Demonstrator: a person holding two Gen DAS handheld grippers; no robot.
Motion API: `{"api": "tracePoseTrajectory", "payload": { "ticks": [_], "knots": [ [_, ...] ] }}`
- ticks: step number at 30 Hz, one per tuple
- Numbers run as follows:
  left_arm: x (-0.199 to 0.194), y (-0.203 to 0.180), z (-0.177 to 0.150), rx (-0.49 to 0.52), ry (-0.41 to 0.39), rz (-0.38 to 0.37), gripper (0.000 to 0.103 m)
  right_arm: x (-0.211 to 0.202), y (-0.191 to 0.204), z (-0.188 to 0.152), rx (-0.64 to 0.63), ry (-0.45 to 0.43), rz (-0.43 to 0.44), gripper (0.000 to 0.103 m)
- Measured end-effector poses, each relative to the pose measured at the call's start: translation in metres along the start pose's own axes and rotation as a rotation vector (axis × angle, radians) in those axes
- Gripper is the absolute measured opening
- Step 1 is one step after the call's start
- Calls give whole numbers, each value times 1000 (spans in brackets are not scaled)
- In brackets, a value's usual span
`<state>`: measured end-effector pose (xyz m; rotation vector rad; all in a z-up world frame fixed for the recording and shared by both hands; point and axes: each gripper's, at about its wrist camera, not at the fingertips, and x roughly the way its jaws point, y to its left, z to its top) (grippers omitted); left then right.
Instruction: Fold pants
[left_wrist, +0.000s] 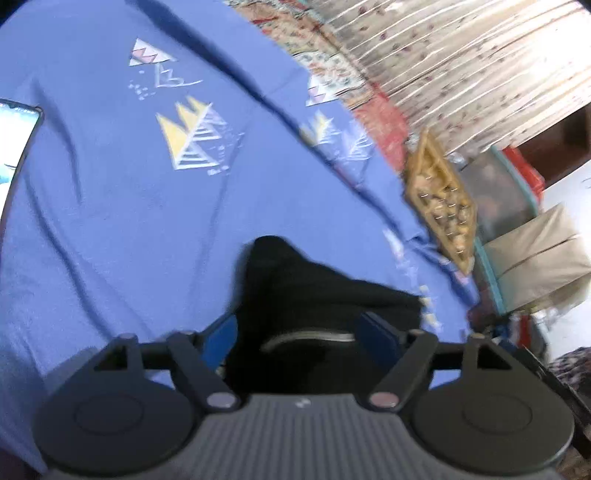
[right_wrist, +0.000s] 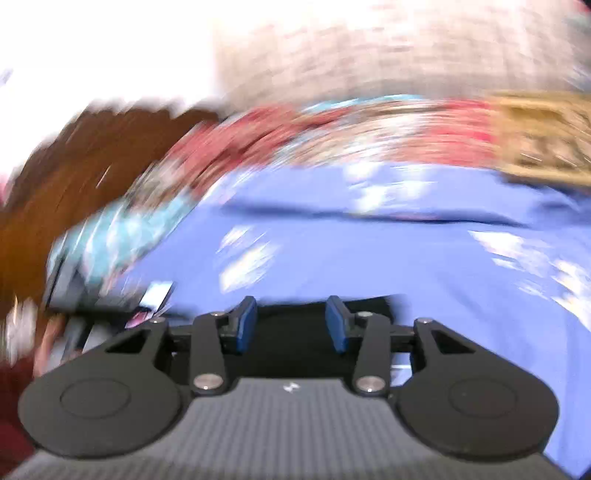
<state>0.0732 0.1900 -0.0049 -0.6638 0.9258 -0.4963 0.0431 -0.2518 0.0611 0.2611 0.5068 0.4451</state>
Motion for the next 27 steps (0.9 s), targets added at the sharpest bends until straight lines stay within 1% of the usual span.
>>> {"api": "tracePoseTrajectory", "payload": {
  "ticks": [1, 3, 4, 6, 7, 8, 9, 10, 11, 12, 13, 14, 15, 16, 17, 19, 21, 23, 26, 27],
  "knots": [
    [-2, -7, -1, 17, -2, -18, 76, -5, -13, 2, 36, -5, -22, 42],
    [0, -25, -4, 80, -9, -16, 76, -3, -15, -5, 47, 21, -46, 33],
    [2, -33, -5, 113, -11, -10, 75, 2, -13, -14, 53, 51, -35, 27],
    [1, -44, -12, 185, -6, -3, 74, 19, -1, -33, 64, 123, 37, 26],
    [5, -48, -17, 218, 0, 15, 73, 32, 6, -45, 60, 161, 76, 26],
    [10, -50, -22, 249, 15, 53, 73, 45, 13, -55, 61, 195, 99, 26],
    [15, -50, -29, 284, 31, 110, 73, 60, 17, -65, 76, 238, 113, 26],
    [26, -48, -36, 340, 47, 208, 76, 79, 17, -79, 108, 291, 109, 28],
    [37, -42, -43, 384, 67, 300, 79, 87, 23, -90, 126, 327, 88, 27],
    [49, -32, -46, 388, 102, 355, 80, 98, 19, -97, 152, 347, 90, 27],
    [52, -21, -45, 324, 120, 352, 80, 101, 15, -99, 196, 345, 114, 27],
    [45, -18, -42, 275, 110, 322, 78, 97, 14, -93, 224, 344, 123, 27],
    [37, -19, -38, 251, 103, 293, 78, 91, 17, -85, 210, 334, 108, 29],
    [28, -21, -35, 241, 85, 274, 77, 81, 22, -75, 170, 301, 79, 35],
    [18, -24, -32, 237, 53, 256, 80, 67, 27, -70, 134, 253, 62, 42],
    [5, -30, -25, 241, 6, 227, 81, 50, 24, -58, 131, 162, 73, 45],
    [4, -36, -20, 262, -2, 211, 81, 49, 22, -43, 147, 132, 80, 45],
    [11, -48, -21, 306, -4, 228, 79, 66, 20, -35, 130, 140, 70, 43],
    [34, -62, -24, 361, 17, 317, 77, 86, 9, -34, 160, 176, 96, 39],
    [41, -66, -27, 377, 23, 342, 77, 99, 5, -35, 181, 198, 100, 39]
  ]
}}
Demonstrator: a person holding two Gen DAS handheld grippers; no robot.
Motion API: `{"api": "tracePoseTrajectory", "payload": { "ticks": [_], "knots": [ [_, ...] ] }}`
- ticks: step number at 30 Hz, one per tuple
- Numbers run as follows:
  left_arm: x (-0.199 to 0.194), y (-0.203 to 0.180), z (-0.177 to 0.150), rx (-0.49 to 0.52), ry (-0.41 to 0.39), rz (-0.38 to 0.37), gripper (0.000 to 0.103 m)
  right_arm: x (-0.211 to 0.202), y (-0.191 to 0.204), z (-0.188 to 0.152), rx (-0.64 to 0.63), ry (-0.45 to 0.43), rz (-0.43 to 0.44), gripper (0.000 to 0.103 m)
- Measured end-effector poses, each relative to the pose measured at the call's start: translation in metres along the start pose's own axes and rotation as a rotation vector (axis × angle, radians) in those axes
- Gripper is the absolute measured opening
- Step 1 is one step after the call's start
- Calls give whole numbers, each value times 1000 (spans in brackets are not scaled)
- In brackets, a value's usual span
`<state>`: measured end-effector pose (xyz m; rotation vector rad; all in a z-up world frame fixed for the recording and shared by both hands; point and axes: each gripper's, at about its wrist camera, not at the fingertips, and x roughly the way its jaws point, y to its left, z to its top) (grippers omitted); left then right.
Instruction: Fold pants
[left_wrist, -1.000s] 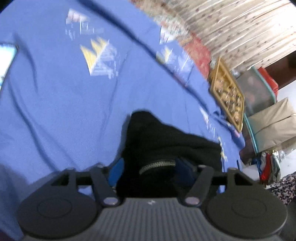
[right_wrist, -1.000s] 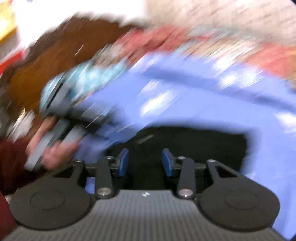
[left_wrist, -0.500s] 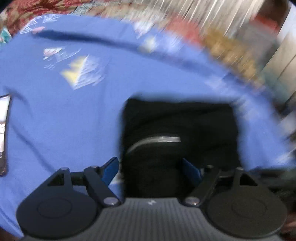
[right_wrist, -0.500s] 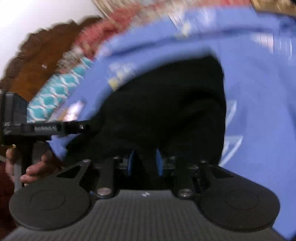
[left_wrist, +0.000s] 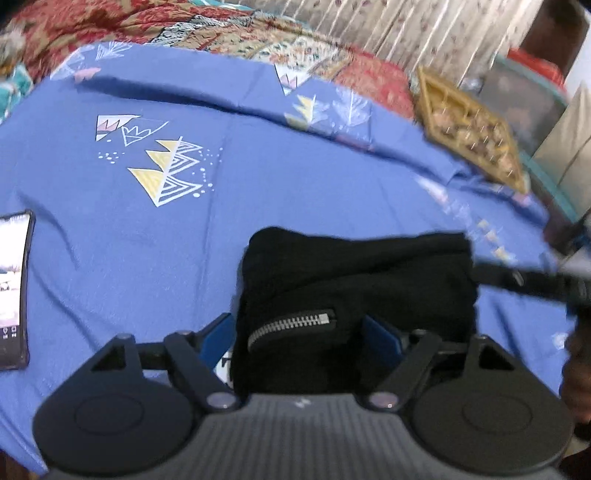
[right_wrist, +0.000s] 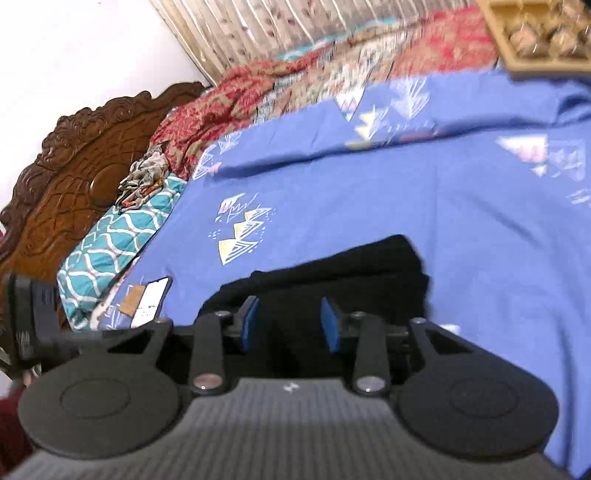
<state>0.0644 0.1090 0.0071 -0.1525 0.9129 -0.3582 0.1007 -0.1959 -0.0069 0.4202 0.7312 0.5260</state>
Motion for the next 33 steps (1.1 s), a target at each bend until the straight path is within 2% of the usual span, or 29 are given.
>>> {"api": "tracePoseTrajectory", "payload": {
  "ticks": [4, 5, 6, 7, 9, 12, 14, 15, 17, 19, 21, 22, 26, 29, 33],
  "knots": [
    [23, -15, -4, 54, -10, 130, 82, 40, -24, 3, 79, 67, -86, 38],
    [30, -11, -5, 45, -10, 138, 88, 44, -28, 2, 70, 70, -137, 43],
    [34, -6, -3, 8, 5, 128, 89, 51, -33, 1, 75, 79, -197, 45],
    [34, -1, -1, -37, 22, 109, 89, 53, -39, -1, 104, 90, -203, 45],
    [26, 3, -2, -47, 17, 87, 88, 43, -45, -3, 168, 68, -160, 45],
    [6, 4, -7, -3, -8, 101, 89, -1, -42, -12, 183, -12, -83, 48],
    [-7, 10, -10, 6, -16, 115, 90, -32, -43, -26, 188, -66, -71, 60],
    [-11, 12, -12, 9, -16, 129, 90, -42, -45, -34, 194, -77, -76, 62],
    [-18, 15, -16, -14, -2, 140, 90, -60, -52, -54, 225, -57, -74, 62],
    [-22, 18, -19, -54, 15, 85, 94, -70, -59, -74, 266, -17, -40, 62],
    [-19, 18, -22, -82, 34, 23, 100, -74, -63, -91, 309, 10, -8, 66],
    [-15, 16, -25, -88, 43, 17, 101, -72, -65, -98, 341, 22, 7, 69],
    [13, 19, -38, -74, 97, 75, 103, -50, -56, -107, 416, 108, 61, 72],
    [14, 16, -39, -70, 117, 120, 103, -53, -42, -103, 348, 103, 33, 73],
    [0, -1, -36, 18, 99, 197, 101, -63, -43, -103, 363, 71, 22, 73]
  ]
}}
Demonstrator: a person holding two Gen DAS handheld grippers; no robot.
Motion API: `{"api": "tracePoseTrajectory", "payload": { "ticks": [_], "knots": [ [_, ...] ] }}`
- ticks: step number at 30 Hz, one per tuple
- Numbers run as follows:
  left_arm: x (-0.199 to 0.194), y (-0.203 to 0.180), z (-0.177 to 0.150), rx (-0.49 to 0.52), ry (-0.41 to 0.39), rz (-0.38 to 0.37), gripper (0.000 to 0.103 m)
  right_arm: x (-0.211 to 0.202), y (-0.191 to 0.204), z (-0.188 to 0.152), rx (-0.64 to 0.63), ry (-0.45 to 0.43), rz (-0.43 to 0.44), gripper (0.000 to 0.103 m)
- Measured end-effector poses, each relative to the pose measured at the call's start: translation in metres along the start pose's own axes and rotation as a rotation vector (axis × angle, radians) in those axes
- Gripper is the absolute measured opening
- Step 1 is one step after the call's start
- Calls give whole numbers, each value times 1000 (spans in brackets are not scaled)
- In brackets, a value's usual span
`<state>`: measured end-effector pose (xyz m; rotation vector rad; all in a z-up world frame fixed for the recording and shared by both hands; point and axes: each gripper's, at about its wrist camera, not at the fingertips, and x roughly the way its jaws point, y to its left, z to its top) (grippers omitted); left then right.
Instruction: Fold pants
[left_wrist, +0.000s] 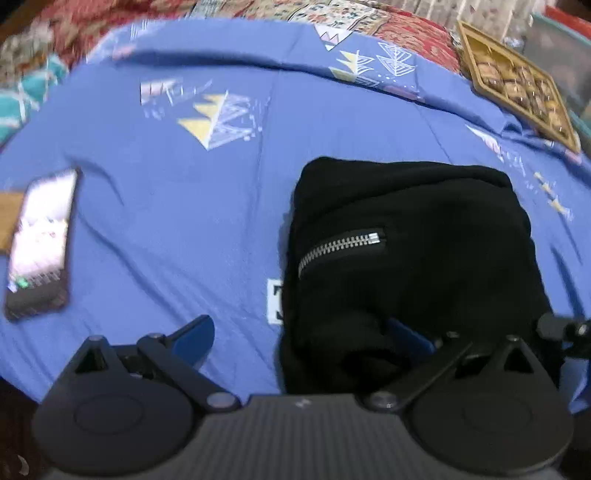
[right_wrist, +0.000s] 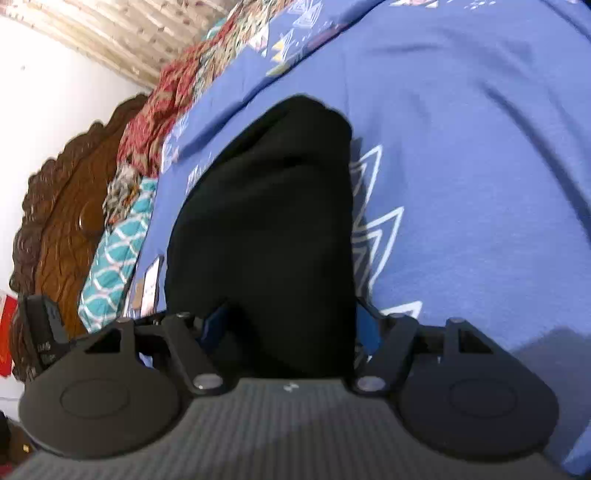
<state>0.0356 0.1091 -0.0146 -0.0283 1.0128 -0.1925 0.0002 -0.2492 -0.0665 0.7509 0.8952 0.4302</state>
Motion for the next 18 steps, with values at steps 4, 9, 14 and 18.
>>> {"api": "tracePoseTrajectory", "payload": {
  "ticks": [4, 9, 14, 18],
  "knots": [
    [-9, -7, -3, 6, -8, 45, 101, -6, 1, -2, 8, -31, -8, 73],
    [-10, -9, -4, 11, -10, 65, 101, -2, -1, -5, 27, -20, -52, 73],
    [-10, -8, -5, 4, -6, 68, 101, -3, -13, -9, 89, -26, -49, 74],
    [-9, -10, -5, 6, -4, 78, 101, -5, -16, -11, 114, -39, -36, 75]
  ]
}}
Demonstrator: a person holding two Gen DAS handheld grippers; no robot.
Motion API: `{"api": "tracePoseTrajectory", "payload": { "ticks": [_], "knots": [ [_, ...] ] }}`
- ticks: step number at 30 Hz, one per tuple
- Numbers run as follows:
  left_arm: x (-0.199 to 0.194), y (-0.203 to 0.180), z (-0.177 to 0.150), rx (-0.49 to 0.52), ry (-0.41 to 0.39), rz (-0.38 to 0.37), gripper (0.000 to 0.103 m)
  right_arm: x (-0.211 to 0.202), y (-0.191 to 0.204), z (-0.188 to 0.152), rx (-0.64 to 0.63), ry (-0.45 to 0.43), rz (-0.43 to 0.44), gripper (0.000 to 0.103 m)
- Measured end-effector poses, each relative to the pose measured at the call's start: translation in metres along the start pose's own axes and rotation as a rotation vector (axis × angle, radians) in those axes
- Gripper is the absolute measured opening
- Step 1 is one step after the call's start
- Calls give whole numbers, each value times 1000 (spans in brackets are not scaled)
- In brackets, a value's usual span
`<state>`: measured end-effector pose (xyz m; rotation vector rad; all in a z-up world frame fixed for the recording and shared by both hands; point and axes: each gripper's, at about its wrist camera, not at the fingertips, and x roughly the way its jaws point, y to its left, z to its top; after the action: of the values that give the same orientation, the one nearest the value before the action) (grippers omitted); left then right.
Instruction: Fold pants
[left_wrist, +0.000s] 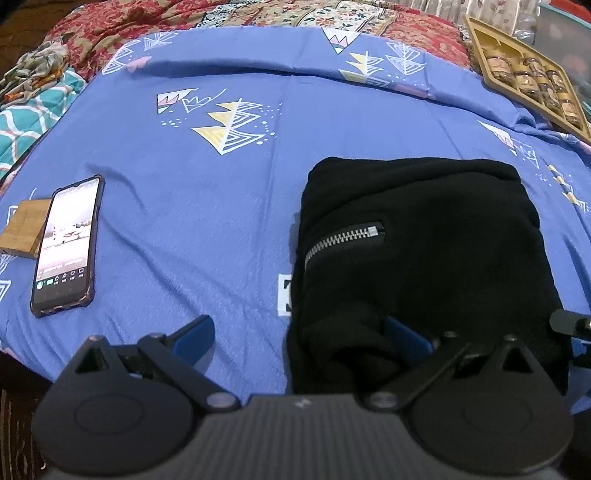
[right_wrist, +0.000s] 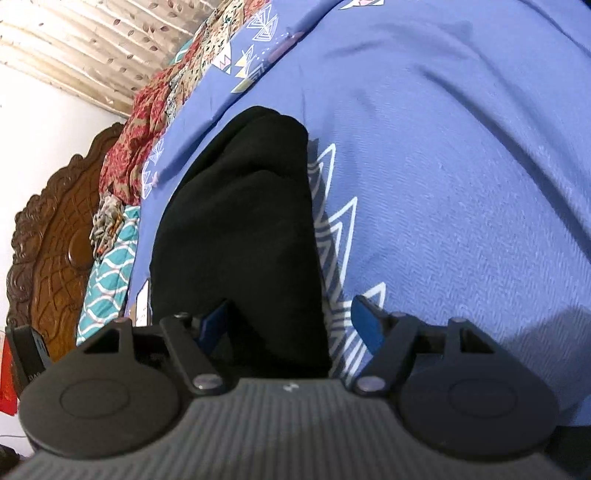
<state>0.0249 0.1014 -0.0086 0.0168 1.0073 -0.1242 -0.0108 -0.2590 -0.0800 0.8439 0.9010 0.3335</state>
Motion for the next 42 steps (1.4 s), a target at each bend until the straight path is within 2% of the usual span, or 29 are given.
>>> {"api": "tracePoseTrajectory", "payload": {
  "ticks": [7, 15, 25, 42],
  "knots": [
    [-1, -3, -1, -8, 4, 18, 101, -2, -3, -1, 18, -12, 27, 81],
    [0, -4, -1, -12, 7, 29, 102, -3, -1, -5, -37, 2, 57, 86],
    [5, -6, 3, 9, 22, 27, 103, 6, 10, -9, -133, 11, 81, 103],
    [10, -15, 3, 38, 48, 80, 103, 2, 1, -9, -135, -5, 138, 103]
  ]
}}
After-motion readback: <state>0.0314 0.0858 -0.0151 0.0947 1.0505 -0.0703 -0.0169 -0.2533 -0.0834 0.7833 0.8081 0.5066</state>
